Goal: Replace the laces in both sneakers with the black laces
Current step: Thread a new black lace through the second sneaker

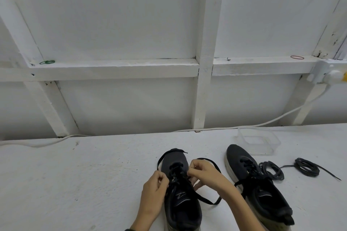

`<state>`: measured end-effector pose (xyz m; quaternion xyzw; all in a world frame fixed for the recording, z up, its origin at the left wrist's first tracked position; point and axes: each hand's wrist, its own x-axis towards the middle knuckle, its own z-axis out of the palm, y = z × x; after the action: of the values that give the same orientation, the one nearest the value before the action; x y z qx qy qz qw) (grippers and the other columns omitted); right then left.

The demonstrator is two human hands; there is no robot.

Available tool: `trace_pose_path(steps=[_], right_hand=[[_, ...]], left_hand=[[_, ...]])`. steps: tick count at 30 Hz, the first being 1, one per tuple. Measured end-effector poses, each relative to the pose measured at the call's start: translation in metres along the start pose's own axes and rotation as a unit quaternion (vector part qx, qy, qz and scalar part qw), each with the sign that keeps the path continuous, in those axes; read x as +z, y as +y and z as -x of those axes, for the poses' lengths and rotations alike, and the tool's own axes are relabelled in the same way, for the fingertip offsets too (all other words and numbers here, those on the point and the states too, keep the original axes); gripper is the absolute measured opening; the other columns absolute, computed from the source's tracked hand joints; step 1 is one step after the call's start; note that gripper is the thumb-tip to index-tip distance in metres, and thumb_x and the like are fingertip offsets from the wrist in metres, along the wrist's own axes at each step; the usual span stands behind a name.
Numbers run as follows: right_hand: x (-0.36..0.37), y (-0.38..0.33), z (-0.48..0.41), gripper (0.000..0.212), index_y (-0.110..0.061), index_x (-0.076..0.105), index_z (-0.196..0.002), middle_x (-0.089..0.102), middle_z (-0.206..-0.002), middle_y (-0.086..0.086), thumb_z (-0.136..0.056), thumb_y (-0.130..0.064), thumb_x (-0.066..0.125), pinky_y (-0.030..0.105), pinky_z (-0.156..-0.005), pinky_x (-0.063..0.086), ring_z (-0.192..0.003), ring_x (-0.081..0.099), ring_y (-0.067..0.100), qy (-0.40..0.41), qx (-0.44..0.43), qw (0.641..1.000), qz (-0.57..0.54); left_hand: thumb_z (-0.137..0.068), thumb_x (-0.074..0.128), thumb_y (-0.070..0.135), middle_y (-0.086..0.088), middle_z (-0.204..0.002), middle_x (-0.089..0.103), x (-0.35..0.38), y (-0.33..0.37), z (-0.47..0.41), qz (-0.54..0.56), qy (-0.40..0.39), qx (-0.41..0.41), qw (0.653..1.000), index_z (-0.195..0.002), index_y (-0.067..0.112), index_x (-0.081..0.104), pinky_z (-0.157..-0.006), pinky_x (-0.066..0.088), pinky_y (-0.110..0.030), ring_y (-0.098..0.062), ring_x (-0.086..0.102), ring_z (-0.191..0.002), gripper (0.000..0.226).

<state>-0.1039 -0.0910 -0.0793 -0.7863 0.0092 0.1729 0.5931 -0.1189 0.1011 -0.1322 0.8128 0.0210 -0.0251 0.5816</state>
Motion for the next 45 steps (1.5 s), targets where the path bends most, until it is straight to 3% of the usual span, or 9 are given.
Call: trace_pose_path(steps=[5,9,15,21,25,29,36,40,45], right_hand=[[0.000,-0.003,-0.002,0.022,-0.008,0.063,-0.085,0.063,-0.066,0.002,-0.087,-0.028,0.072,0.029,-0.059,0.056,-0.060,0.062,0.018,-0.017,-0.027,0.999,0.041],[0.000,0.000,-0.004,0.014,-0.006,0.057,-0.085,0.062,-0.070,0.003,-0.093,-0.017,0.062,0.034,-0.064,0.057,-0.061,0.063,0.017,-0.022,-0.033,0.998,0.052],[0.000,0.000,-0.002,0.015,-0.008,0.047,-0.079,0.064,-0.075,0.006,-0.094,-0.007,0.049,0.032,-0.061,0.057,-0.061,0.064,0.020,-0.011,0.008,1.000,-0.003],[-0.001,-0.002,-0.003,0.023,-0.009,0.059,-0.085,0.067,-0.070,0.002,-0.090,-0.029,0.068,0.032,-0.063,0.057,-0.062,0.064,0.019,-0.024,-0.007,0.999,0.025],[-0.001,0.001,-0.003,0.015,-0.006,0.057,-0.086,0.063,-0.069,0.000,-0.094,-0.018,0.061,0.031,-0.063,0.057,-0.059,0.062,0.015,-0.034,-0.027,0.999,0.033],[0.002,0.002,-0.002,0.014,-0.006,0.053,-0.085,0.061,-0.071,0.003,-0.095,-0.014,0.058,0.031,-0.062,0.055,-0.057,0.062,0.014,-0.026,-0.020,0.999,0.022],[-0.013,-0.001,0.015,0.038,-0.011,0.051,-0.099,0.072,-0.075,0.009,-0.088,-0.043,0.068,0.029,-0.072,0.054,-0.071,0.068,0.019,-0.053,0.020,0.998,-0.011],[-0.016,-0.001,0.021,0.034,-0.012,0.056,-0.093,0.073,-0.076,0.008,-0.087,-0.041,0.071,0.029,-0.077,0.052,-0.073,0.067,0.015,-0.066,0.018,0.998,0.010],[-0.004,-0.005,0.018,0.027,-0.009,0.066,-0.095,0.067,-0.063,-0.001,-0.087,-0.033,0.072,0.024,-0.064,0.050,-0.063,0.064,0.012,-0.030,-0.014,0.997,0.064]], left_hand=[[-0.088,0.066,0.044,0.012,-0.057,0.055,0.000,0.007,-0.005,-0.029,-0.024,0.036,0.999,-0.076,0.026,0.061,-0.054,0.038,-0.024,-0.007,0.045,-0.054,0.022],[-0.094,0.059,0.034,0.006,-0.055,0.049,0.000,0.005,-0.004,-0.029,-0.021,0.042,0.998,-0.073,0.025,0.054,-0.051,0.037,-0.030,-0.011,0.042,-0.053,0.023],[-0.096,0.055,0.014,0.002,-0.052,0.048,0.002,0.005,0.005,0.026,0.006,-0.002,1.000,-0.073,0.011,0.049,-0.047,0.038,-0.027,-0.012,0.041,-0.048,0.024],[-0.093,0.062,0.030,0.000,-0.065,0.061,-0.003,0.015,0.001,0.025,-0.031,-0.011,0.999,-0.085,0.011,0.061,-0.043,0.040,-0.022,-0.008,0.051,-0.049,0.020],[-0.095,0.058,0.030,0.002,-0.058,0.056,-0.001,0.013,0.001,-0.002,-0.028,0.014,1.000,-0.081,0.014,0.061,-0.047,0.041,-0.027,-0.012,0.050,-0.051,0.021],[-0.096,0.057,0.023,0.003,-0.057,0.055,0.000,0.014,0.007,0.043,-0.008,-0.007,0.999,-0.080,0.010,0.059,-0.044,0.038,-0.024,-0.011,0.048,-0.051,0.021],[-0.094,0.059,0.033,-0.001,-0.055,0.054,-0.016,0.022,0.014,0.108,-0.005,-0.052,0.993,-0.095,0.011,0.055,-0.041,0.027,-0.021,-0.015,0.035,-0.039,0.022],[-0.090,0.066,0.032,-0.001,-0.048,0.048,-0.021,0.028,0.016,0.077,-0.063,-0.061,0.993,-0.092,0.007,0.061,-0.037,0.025,-0.019,-0.010,0.032,-0.036,0.025],[-0.087,0.070,0.032,-0.001,-0.042,0.048,-0.016,0.036,0.016,0.033,-0.095,-0.025,0.995,-0.091,0.016,0.071,-0.037,0.029,-0.018,-0.009,0.033,-0.032,0.017]])
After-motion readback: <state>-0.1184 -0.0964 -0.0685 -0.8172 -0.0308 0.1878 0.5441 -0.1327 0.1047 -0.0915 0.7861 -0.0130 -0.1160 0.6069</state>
